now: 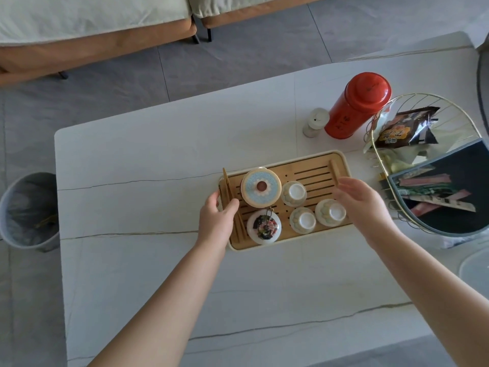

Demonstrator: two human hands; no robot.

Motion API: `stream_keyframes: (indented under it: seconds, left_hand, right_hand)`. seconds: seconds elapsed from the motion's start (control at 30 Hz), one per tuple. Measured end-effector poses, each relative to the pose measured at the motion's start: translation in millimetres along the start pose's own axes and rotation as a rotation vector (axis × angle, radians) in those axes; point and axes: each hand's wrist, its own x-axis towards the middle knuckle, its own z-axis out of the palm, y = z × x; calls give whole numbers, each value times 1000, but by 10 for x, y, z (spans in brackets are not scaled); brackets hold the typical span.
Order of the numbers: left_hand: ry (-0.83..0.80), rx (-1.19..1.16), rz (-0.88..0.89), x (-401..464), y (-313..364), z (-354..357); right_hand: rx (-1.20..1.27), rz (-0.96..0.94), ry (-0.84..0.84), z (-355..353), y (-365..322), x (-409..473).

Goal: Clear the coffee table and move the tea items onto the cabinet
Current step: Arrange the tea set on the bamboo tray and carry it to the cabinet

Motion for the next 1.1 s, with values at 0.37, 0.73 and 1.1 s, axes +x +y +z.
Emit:
stream_keyframes:
  seconds: [0.37, 0.73, 1.1]
  left_hand:
    - [-22, -82, -213, 154, -257, 217]
    - [-26, -141, -247, 352, -323, 268]
    - [-37, -155, -260, 241, -370, 161]
  right_hand:
    - [-230, 79, -23, -57, 476, 375]
    - [27, 184, -55, 23, 513, 675]
    - [165, 225, -52, 25, 553, 520]
